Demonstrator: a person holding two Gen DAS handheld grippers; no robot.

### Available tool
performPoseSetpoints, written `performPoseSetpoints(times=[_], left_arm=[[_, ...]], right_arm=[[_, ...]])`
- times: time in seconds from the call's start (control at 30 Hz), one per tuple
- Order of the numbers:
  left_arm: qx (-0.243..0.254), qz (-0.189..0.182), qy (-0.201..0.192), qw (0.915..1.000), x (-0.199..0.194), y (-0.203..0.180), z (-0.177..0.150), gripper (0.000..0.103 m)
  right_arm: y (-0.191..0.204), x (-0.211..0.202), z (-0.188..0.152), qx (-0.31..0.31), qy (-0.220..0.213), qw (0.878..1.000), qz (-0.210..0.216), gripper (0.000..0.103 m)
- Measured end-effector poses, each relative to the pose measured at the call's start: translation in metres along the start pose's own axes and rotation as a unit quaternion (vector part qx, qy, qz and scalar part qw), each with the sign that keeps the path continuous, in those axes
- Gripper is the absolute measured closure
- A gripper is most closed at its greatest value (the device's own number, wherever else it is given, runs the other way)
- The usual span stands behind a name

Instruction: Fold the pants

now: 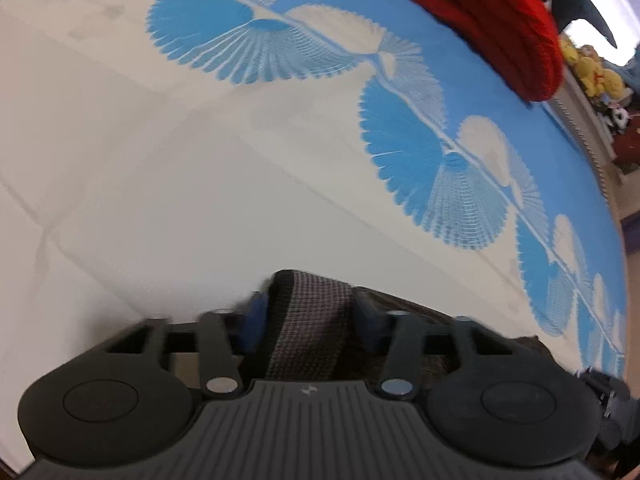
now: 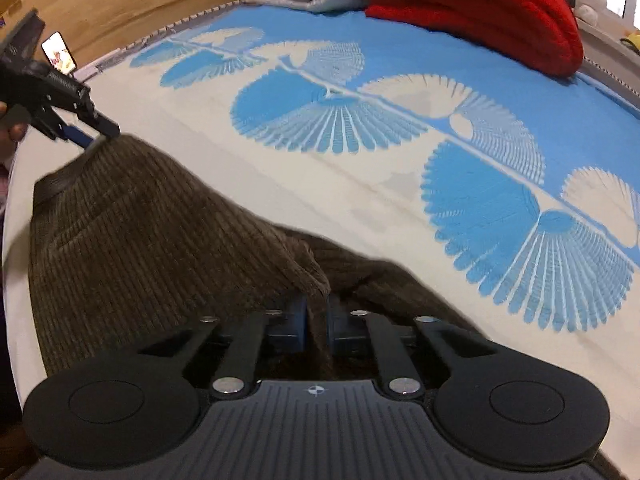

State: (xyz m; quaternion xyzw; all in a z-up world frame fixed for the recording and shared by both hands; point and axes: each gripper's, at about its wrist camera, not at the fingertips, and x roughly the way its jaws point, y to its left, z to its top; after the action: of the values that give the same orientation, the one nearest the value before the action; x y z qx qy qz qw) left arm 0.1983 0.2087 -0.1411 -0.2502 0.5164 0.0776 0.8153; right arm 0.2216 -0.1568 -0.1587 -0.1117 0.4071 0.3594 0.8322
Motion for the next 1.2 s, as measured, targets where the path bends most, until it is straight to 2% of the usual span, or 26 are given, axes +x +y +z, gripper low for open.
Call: performPoseSetpoints(times=[0.1, 0.13, 0.2, 0.27, 0.33, 0.37, 0.47, 0.53, 0.57, 0.6, 0.63, 0.67, 0.7, 0.77, 0.83, 0.9, 0.97, 1.03, 1.13, 1.2], left_arm=[[0.046, 0.021, -0.017, 0.9986, -0.003, -0.012, -0.003, 0.061], [0.058, 0.031, -0.019, 0.9977, -0.002, -0.014, -0.004, 0.062], [0.079, 0.049, -0.023, 0.9954, -0.003, -0.02, -0.006, 0.062], [0.101, 0.077, -0.042, 0.991, -0.007, -0.027, -0.008, 0.062], [0.132, 0.1, -0.067, 0.9839, -0.014, -0.036, -0.012, 0.063], [0.143, 0.085, -0.081, 0.9827, -0.02, -0.041, -0.014, 0.063], [0.161, -0.011, -0.098, 0.982, -0.035, -0.053, -0.02, 0.063], [0.192, -0.074, -0.075, 0.9758, -0.035, -0.062, -0.027, 0.06], [0.202, -0.081, -0.056, 0.9743, -0.031, -0.065, -0.03, 0.06], [0.214, -0.051, -0.03, 0.9749, -0.019, -0.068, -0.034, 0.06], [0.224, 0.0, -0.003, 0.9746, -0.005, -0.068, -0.038, 0.065], [0.234, 0.054, 0.028, 0.9703, 0.011, -0.066, -0.044, 0.091], [0.243, 0.089, 0.044, 0.9649, 0.02, -0.066, -0.048, 0.096], [0.244, 0.099, 0.026, 0.9643, 0.015, -0.076, -0.052, 0.093], [0.249, 0.098, 0.005, 0.9636, 0.006, -0.089, -0.057, 0.089], [0.258, 0.08, -0.019, 0.9625, -0.005, -0.108, -0.064, 0.087], [0.263, 0.058, -0.027, 0.9626, -0.009, -0.127, -0.07, 0.086], [0.279, 0.029, -0.042, 0.959, -0.017, -0.147, -0.081, 0.086], [0.317, -0.009, -0.056, 0.9467, -0.023, -0.179, -0.1, 0.086], [0.343, -0.038, -0.059, 0.9368, -0.025, -0.2, -0.114, 0.086]], right_arm=[[-0.005, -0.015, 0.011, 0.012, -0.048, 0.998, -0.029, 0.101], [-0.006, -0.014, 0.013, 0.018, -0.052, 0.998, -0.034, 0.101], [-0.001, -0.006, 0.011, 0.008, -0.037, 0.998, -0.047, 0.099], [0.002, 0.005, 0.007, -0.003, 0.006, 0.998, -0.064, 0.099], [0.002, 0.001, 0.004, -0.007, 0.005, 0.996, -0.093, 0.094], [0.0, -0.006, 0.003, -0.001, -0.004, 0.995, -0.103, 0.094], [-0.018, -0.04, 0.0, 0.045, -0.037, 0.991, -0.123, 0.089], [-0.034, -0.065, -0.01, 0.085, -0.053, 0.987, -0.124, 0.082], [-0.042, -0.077, -0.017, 0.102, -0.057, 0.985, -0.128, 0.08], [-0.049, -0.089, -0.026, 0.115, -0.061, 0.982, -0.135, 0.078], [-0.057, -0.1, -0.034, 0.127, -0.065, 0.979, -0.145, 0.078], [-0.066, -0.112, -0.044, 0.141, -0.068, 0.976, -0.153, 0.078], [-0.076, -0.126, -0.056, 0.163, -0.072, 0.971, -0.16, 0.078], [-0.092, -0.15, -0.078, 0.2, -0.079, 0.96, -0.178, 0.077], [-0.108, -0.18, -0.103, 0.237, -0.091, 0.945, -0.205, 0.075], [-0.124, -0.211, -0.131, 0.275, -0.106, 0.928, -0.228, 0.073], [-0.14, -0.241, -0.161, 0.316, -0.121, 0.906, -0.254, 0.071], [-0.159, -0.271, -0.201, 0.375, -0.132, 0.872, -0.287, 0.07], [-0.183, -0.306, -0.271, 0.477, -0.13, 0.805, -0.33, 0.07], [-0.195, -0.319, -0.314, 0.521, -0.12, 0.775, -0.336, 0.07]])
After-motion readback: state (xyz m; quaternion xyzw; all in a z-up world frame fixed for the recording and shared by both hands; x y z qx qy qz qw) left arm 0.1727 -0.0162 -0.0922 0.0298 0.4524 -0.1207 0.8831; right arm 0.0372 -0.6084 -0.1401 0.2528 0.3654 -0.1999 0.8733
